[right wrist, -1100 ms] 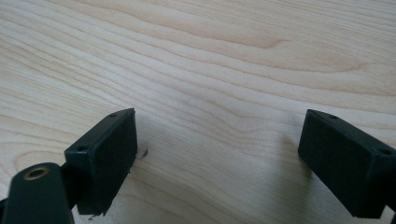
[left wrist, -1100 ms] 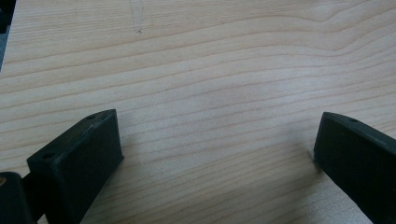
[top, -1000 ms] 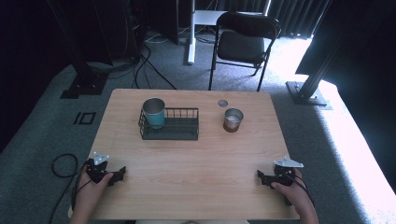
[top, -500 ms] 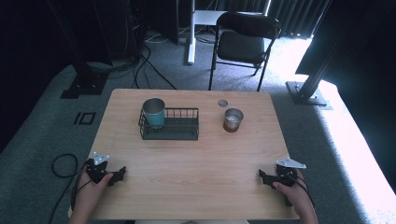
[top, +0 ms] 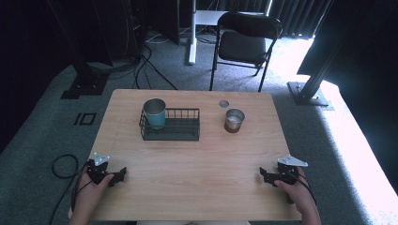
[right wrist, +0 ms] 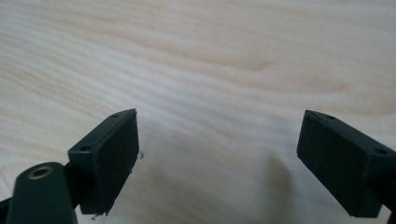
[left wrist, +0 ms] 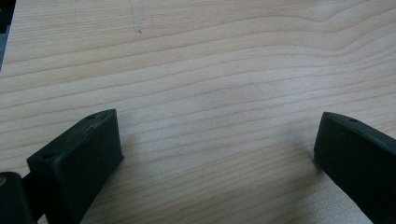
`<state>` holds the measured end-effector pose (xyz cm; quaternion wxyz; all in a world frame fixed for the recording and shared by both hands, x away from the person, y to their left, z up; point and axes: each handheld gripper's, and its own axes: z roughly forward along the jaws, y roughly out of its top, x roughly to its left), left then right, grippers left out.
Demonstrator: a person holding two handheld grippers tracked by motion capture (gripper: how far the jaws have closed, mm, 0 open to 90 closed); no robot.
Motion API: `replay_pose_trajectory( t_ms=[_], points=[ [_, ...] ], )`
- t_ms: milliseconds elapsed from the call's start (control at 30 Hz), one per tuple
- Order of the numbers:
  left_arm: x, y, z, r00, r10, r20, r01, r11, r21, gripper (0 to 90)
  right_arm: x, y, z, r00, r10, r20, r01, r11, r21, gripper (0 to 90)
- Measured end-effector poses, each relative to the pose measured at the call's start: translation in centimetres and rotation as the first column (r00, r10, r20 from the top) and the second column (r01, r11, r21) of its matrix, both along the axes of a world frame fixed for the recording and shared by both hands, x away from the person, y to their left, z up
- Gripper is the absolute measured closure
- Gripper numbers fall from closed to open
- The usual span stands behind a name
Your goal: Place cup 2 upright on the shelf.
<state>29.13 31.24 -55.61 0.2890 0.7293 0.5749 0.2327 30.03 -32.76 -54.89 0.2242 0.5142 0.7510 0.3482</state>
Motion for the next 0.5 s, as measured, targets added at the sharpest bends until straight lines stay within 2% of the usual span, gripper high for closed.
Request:
replay_pose_trajectory(
  t_ms=[367, 500],
  points=[
    [0.0, 0.0, 0.0, 1.0000, 0.000, 0.000, 0.000, 1.0000, 0.000, 1.8, 2.3, 1.3, 0.9, 0.9995, 0.021, 0.025, -0.021, 0.9997, -0.014, 12.3],
    [0.0, 0.0, 0.0, 1.0000, 0.000, -0.001, 0.000, 1.0000, 0.000, 1.7, 3.1, 1.7, 1.0, 0.9990, 0.025, 0.037, -0.025, 0.9997, -0.002, 12.4]
  ],
)
